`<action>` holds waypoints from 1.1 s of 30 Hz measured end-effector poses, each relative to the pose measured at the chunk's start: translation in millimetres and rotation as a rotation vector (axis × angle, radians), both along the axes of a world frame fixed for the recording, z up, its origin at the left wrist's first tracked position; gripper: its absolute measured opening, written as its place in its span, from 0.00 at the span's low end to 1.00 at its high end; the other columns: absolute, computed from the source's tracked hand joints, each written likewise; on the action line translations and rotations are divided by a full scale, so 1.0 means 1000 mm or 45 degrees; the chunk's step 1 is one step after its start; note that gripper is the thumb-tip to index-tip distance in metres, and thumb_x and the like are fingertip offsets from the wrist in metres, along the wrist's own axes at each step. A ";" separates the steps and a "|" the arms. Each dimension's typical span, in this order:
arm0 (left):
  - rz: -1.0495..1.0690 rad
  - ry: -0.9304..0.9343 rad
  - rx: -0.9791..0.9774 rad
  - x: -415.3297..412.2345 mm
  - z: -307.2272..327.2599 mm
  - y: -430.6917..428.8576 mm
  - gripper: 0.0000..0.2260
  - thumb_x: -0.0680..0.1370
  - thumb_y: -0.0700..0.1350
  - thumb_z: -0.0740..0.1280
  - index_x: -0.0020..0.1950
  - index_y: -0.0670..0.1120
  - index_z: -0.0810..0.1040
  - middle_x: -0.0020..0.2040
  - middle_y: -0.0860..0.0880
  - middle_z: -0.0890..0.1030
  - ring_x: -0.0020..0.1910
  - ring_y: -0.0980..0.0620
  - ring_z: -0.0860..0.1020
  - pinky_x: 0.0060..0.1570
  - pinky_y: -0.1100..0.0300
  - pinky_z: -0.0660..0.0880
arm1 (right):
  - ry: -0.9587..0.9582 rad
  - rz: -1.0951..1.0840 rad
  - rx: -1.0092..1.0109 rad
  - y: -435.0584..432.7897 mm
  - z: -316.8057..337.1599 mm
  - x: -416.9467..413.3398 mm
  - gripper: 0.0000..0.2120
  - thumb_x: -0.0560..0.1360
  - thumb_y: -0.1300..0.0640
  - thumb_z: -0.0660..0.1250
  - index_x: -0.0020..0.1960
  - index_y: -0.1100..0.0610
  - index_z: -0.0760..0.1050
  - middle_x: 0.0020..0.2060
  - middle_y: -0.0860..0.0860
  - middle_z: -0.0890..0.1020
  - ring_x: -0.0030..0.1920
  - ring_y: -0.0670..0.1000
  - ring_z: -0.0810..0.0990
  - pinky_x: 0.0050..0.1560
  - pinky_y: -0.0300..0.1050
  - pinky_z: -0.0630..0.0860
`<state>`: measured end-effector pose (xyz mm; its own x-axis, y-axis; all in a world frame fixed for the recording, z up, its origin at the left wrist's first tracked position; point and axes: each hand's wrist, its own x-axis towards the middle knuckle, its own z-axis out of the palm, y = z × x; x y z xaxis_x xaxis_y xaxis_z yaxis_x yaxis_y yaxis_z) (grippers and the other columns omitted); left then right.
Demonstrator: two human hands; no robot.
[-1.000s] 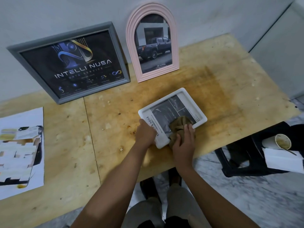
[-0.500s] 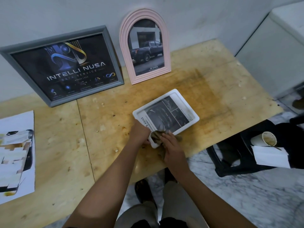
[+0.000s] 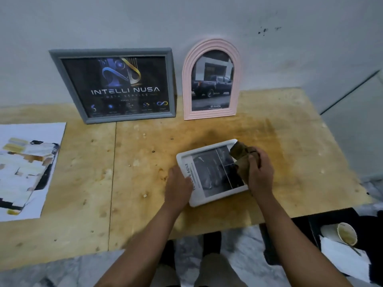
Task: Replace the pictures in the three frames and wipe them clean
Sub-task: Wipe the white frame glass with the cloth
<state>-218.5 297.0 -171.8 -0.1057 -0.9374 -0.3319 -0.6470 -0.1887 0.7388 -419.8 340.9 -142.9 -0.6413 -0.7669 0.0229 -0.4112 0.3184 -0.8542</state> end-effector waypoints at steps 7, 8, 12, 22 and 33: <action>-0.027 -0.100 -0.035 -0.004 -0.008 -0.002 0.12 0.74 0.34 0.59 0.58 0.37 0.70 0.56 0.40 0.70 0.51 0.44 0.70 0.44 0.63 0.62 | 0.402 0.614 0.509 -0.028 -0.038 0.021 0.24 0.78 0.60 0.57 0.73 0.59 0.60 0.71 0.55 0.65 0.71 0.54 0.62 0.71 0.50 0.60; -0.023 -0.111 -0.025 -0.004 -0.008 -0.002 0.13 0.75 0.35 0.59 0.60 0.37 0.70 0.57 0.40 0.70 0.53 0.44 0.70 0.45 0.62 0.62 | 0.424 0.610 0.508 -0.032 -0.038 0.025 0.24 0.78 0.61 0.57 0.73 0.59 0.60 0.71 0.55 0.65 0.71 0.54 0.62 0.72 0.52 0.61; 0.005 -0.092 -0.011 -0.003 -0.010 0.004 0.19 0.78 0.37 0.60 0.69 0.41 0.66 0.60 0.43 0.68 0.57 0.48 0.68 0.50 0.66 0.62 | 0.545 0.728 0.514 -0.040 -0.036 0.037 0.24 0.77 0.62 0.59 0.73 0.60 0.60 0.71 0.56 0.65 0.72 0.55 0.61 0.74 0.54 0.56; 0.164 0.055 0.029 -0.003 -0.012 0.008 0.23 0.78 0.36 0.63 0.73 0.40 0.62 0.54 0.47 0.65 0.52 0.53 0.68 0.53 0.74 0.59 | 0.608 1.471 0.435 -0.049 -0.032 0.058 0.33 0.72 0.72 0.56 0.75 0.55 0.55 0.75 0.48 0.56 0.75 0.46 0.51 0.72 0.40 0.51; 0.335 0.114 0.090 -0.007 -0.010 0.005 0.22 0.76 0.33 0.65 0.70 0.39 0.67 0.52 0.46 0.66 0.49 0.52 0.69 0.48 0.74 0.62 | 0.408 1.760 0.549 -0.043 -0.026 0.031 0.25 0.72 0.68 0.61 0.67 0.52 0.69 0.61 0.49 0.77 0.50 0.49 0.77 0.50 0.34 0.74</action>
<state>-225.6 301.6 -182.3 0.1066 -0.9113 -0.3977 -0.5016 -0.3946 0.7699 -389.2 298.1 -168.4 0.5731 -0.7347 -0.3631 -0.7401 -0.2737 -0.6143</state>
